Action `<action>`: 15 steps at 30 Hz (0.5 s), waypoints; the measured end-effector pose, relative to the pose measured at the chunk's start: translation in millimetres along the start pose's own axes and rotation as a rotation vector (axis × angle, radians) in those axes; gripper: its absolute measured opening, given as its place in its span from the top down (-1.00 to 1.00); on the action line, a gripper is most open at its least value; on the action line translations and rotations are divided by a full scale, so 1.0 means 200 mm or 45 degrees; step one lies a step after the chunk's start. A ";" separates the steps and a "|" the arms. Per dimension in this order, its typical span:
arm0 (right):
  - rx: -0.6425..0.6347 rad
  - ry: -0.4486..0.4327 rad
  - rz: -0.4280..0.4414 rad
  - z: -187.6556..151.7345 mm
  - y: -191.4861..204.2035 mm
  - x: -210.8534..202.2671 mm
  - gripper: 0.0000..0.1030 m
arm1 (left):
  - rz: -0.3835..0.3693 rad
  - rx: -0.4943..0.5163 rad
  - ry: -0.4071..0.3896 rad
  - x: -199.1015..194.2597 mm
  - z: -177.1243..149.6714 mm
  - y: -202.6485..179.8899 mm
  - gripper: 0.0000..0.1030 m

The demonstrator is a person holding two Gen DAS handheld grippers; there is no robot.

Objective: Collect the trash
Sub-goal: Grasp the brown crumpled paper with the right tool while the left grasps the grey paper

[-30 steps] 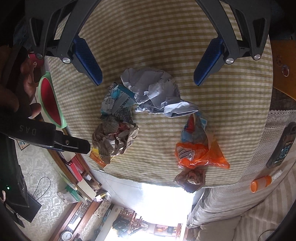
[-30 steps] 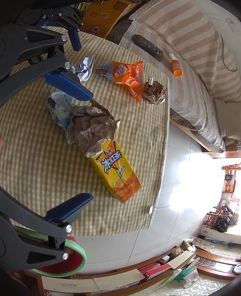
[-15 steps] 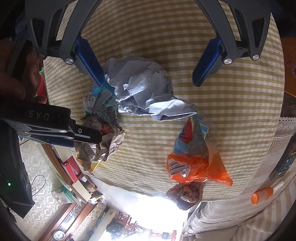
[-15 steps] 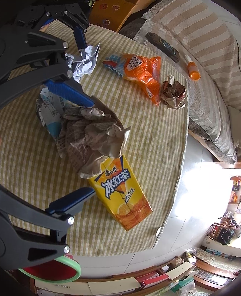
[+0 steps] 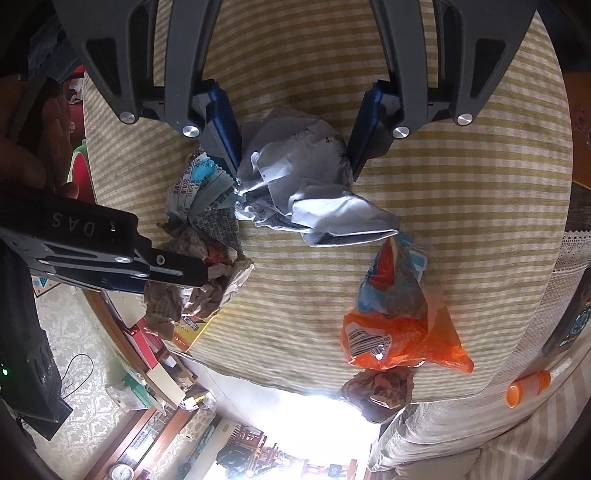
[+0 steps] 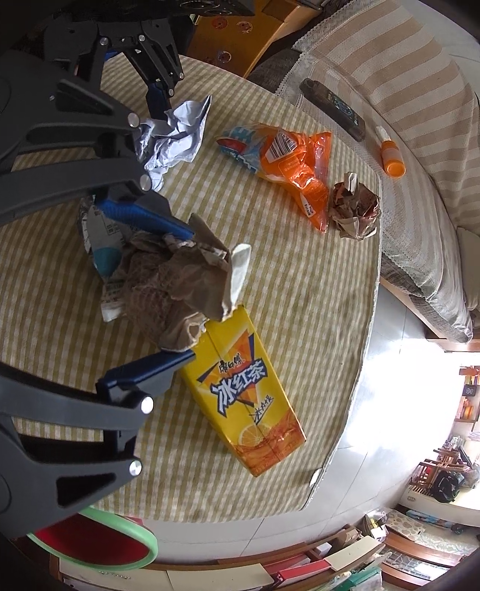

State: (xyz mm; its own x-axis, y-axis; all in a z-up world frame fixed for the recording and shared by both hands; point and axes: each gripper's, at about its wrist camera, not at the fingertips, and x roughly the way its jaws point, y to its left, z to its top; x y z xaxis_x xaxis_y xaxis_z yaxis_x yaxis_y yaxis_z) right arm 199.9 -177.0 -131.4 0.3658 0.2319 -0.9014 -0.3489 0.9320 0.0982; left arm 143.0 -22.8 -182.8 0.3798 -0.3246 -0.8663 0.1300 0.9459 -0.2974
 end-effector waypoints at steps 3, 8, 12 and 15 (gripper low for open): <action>0.002 -0.016 0.007 0.00 0.00 -0.03 -0.11 | 0.011 -0.015 -0.028 -0.04 0.00 0.02 0.01; 0.020 -0.059 0.013 0.00 -0.01 -0.10 -0.11 | 0.021 -0.016 -0.068 -0.12 0.01 0.04 0.01; 0.039 -0.097 0.013 0.01 -0.03 -0.17 -0.11 | 0.029 0.000 -0.082 -0.17 0.00 0.02 0.01; 0.058 -0.120 0.021 0.01 -0.04 -0.23 -0.11 | 0.033 0.011 -0.098 -0.22 -0.01 0.00 0.01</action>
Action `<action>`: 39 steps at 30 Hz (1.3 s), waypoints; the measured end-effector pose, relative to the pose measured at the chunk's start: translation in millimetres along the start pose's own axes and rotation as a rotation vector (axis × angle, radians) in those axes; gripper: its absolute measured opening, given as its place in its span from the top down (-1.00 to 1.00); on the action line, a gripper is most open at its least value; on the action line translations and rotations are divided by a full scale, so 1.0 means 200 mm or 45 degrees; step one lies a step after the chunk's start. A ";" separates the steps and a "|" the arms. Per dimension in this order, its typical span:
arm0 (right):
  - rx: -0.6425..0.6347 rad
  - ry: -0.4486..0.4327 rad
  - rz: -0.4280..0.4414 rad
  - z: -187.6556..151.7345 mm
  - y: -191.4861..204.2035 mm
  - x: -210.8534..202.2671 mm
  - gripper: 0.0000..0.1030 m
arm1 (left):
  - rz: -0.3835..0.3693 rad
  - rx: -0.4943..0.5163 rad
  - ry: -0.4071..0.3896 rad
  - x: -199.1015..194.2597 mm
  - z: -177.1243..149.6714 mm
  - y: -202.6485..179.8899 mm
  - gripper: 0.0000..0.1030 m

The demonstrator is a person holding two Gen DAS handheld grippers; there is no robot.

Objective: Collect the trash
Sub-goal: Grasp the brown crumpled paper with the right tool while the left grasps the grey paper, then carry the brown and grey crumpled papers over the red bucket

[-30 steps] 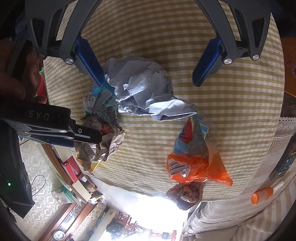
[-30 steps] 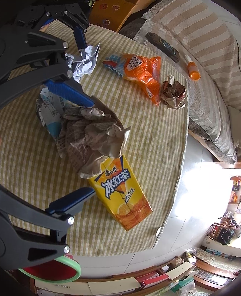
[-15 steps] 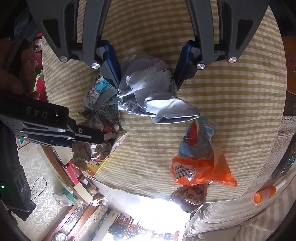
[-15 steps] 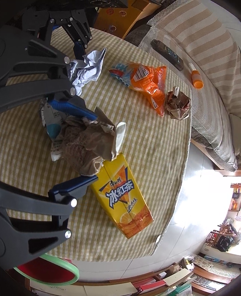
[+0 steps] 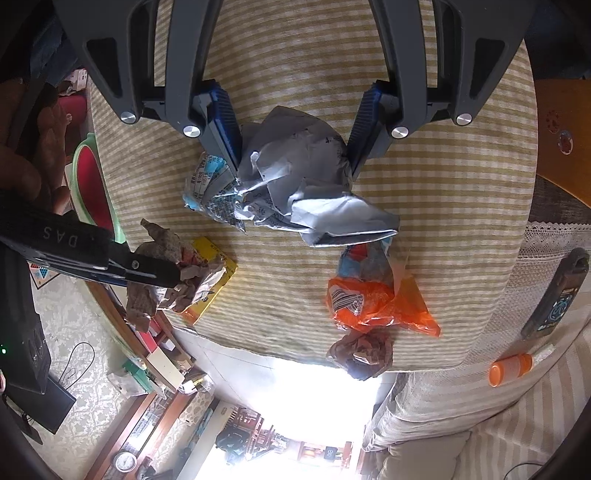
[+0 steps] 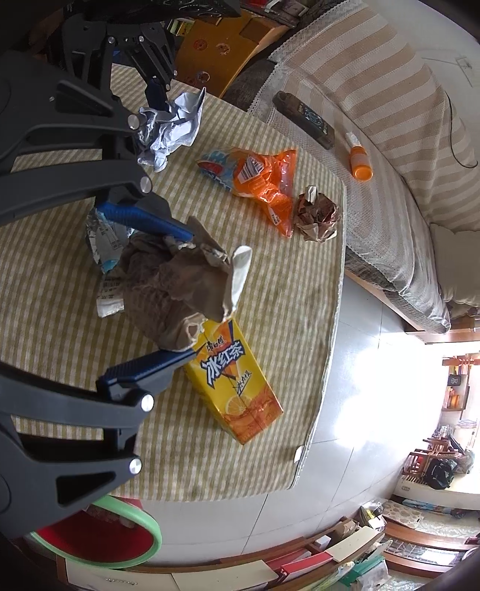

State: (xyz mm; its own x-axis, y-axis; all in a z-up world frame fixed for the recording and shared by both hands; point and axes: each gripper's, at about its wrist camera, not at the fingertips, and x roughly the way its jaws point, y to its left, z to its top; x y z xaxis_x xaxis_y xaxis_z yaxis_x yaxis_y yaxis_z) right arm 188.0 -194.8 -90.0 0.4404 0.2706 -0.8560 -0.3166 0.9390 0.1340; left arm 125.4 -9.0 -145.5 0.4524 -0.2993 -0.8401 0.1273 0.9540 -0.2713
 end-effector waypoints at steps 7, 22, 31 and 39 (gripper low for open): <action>0.023 -0.057 0.002 -0.03 -0.05 -0.15 -0.11 | -0.006 0.030 -0.040 -0.09 0.01 -0.07 0.01; 0.147 -0.175 -0.060 -0.19 -0.32 -0.47 -0.11 | -0.026 0.149 -0.087 -0.20 0.09 -0.33 0.01; 0.257 -0.234 -0.092 -0.28 -0.52 -0.63 -0.11 | -0.052 0.235 -0.117 -0.22 0.17 -0.55 0.01; 0.367 -0.257 -0.156 -0.38 -0.73 -0.74 -0.11 | -0.109 0.329 -0.126 -0.21 0.21 -0.80 0.01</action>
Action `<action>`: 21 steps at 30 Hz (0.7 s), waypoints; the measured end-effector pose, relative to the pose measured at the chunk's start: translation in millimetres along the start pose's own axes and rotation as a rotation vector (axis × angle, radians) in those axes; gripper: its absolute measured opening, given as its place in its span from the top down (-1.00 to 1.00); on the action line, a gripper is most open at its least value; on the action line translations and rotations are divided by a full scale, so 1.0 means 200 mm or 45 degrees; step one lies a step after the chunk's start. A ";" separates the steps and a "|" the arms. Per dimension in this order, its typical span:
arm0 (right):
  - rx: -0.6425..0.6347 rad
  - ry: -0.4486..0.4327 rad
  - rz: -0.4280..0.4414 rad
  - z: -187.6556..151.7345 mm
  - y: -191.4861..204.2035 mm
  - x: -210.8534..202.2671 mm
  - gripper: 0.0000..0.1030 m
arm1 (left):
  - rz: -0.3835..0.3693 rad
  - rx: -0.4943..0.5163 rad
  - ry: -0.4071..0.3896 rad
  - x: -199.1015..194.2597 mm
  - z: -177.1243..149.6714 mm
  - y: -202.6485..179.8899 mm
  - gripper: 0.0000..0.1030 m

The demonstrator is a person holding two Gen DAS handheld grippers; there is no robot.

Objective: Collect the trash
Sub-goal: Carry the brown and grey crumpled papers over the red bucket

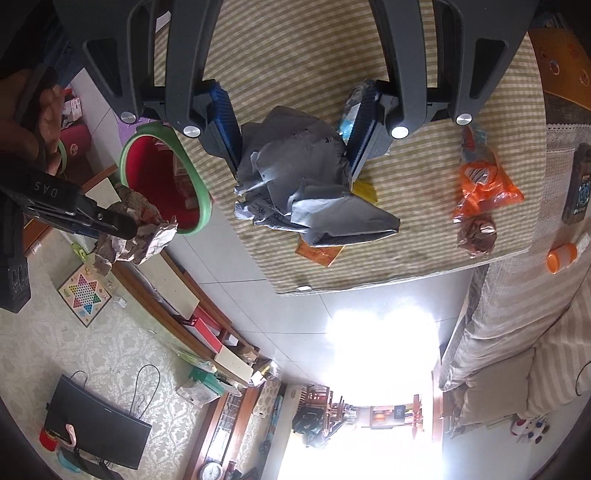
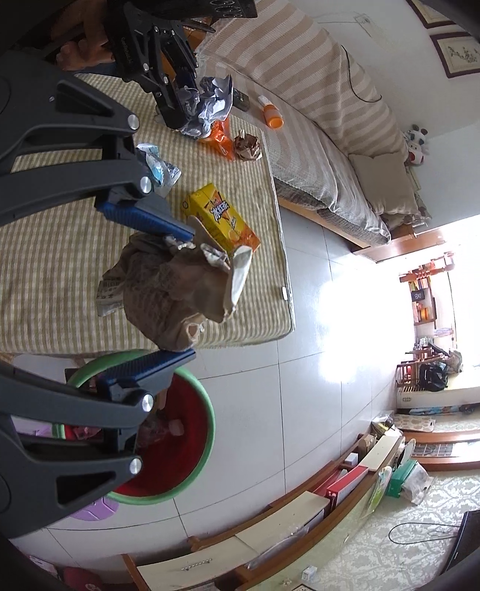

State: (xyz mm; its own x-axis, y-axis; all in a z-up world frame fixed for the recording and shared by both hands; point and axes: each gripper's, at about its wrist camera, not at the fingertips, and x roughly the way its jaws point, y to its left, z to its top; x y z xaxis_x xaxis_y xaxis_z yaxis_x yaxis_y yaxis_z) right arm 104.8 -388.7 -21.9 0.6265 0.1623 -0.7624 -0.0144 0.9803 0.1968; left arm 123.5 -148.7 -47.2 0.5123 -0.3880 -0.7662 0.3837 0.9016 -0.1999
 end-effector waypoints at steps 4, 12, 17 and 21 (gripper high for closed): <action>0.067 0.002 -0.054 -0.02 -0.15 -0.04 -0.11 | -0.049 0.057 -0.002 0.04 0.04 -0.15 0.01; 0.245 -0.015 -0.142 -0.05 -0.49 -0.14 -0.11 | -0.152 0.174 -0.013 0.12 0.16 -0.47 0.01; 0.300 -0.040 -0.206 -0.07 -0.62 -0.22 -0.12 | -0.212 0.218 -0.005 0.18 0.20 -0.63 0.01; 0.293 -0.049 -0.301 -0.07 -0.69 -0.27 -0.12 | -0.260 0.221 0.019 0.24 0.22 -0.73 0.01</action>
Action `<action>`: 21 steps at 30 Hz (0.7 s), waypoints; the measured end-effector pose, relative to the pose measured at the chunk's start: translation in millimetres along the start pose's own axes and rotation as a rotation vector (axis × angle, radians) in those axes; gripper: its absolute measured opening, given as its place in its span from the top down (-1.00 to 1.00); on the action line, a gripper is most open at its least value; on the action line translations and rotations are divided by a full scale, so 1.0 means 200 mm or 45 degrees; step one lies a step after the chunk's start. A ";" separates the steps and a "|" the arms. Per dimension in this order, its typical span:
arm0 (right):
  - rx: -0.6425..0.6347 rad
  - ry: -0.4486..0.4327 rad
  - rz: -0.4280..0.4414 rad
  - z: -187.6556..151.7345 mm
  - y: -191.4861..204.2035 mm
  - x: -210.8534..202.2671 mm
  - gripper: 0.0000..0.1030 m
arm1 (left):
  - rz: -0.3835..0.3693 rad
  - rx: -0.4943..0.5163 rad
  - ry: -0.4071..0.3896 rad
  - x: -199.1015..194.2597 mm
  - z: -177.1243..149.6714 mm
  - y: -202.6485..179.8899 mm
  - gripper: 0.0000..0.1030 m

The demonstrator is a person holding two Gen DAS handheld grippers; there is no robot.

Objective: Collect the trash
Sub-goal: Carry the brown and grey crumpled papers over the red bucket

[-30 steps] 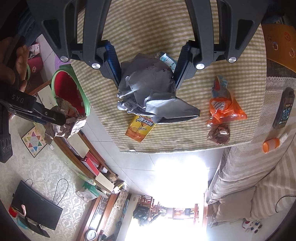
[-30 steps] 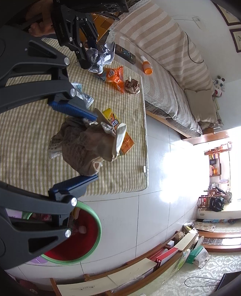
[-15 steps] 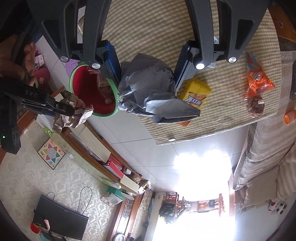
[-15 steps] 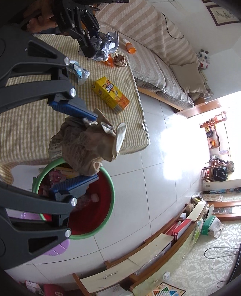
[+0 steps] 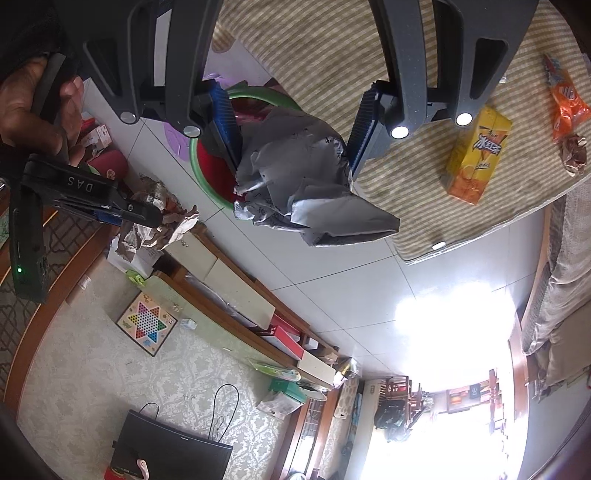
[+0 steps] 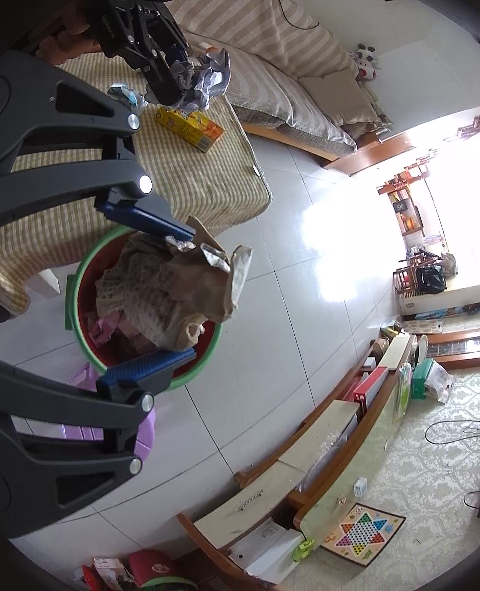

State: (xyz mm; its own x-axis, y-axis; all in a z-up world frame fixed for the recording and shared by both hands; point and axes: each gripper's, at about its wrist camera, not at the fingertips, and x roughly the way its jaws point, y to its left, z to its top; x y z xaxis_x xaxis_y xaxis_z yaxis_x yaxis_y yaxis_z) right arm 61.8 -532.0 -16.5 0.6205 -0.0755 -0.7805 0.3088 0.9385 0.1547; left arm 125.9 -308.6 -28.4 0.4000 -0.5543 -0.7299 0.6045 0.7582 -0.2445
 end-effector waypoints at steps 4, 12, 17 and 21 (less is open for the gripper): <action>0.007 0.008 -0.035 0.00 -0.08 0.00 -0.12 | -0.043 0.015 0.025 0.09 0.02 -0.09 0.01; -0.015 0.048 -0.042 -0.01 -0.11 0.04 -0.12 | -0.077 0.063 0.058 0.21 0.06 -0.21 0.00; 0.001 0.072 -0.056 0.00 -0.14 0.08 -0.12 | -0.080 0.094 0.092 0.26 0.07 -0.23 -0.01; -0.006 0.064 -0.066 0.02 -0.12 0.10 -0.14 | -0.079 0.102 0.118 0.31 0.07 -0.24 -0.03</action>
State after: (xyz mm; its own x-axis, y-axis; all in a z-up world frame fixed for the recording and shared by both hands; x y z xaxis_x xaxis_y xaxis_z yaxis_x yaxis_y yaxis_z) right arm 68.6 -556.8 -33.0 0.5666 -0.1067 -0.8171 0.3357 0.9355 0.1107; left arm 130.5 -384.0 -52.3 0.2971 -0.5620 -0.7720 0.6806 0.6916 -0.2416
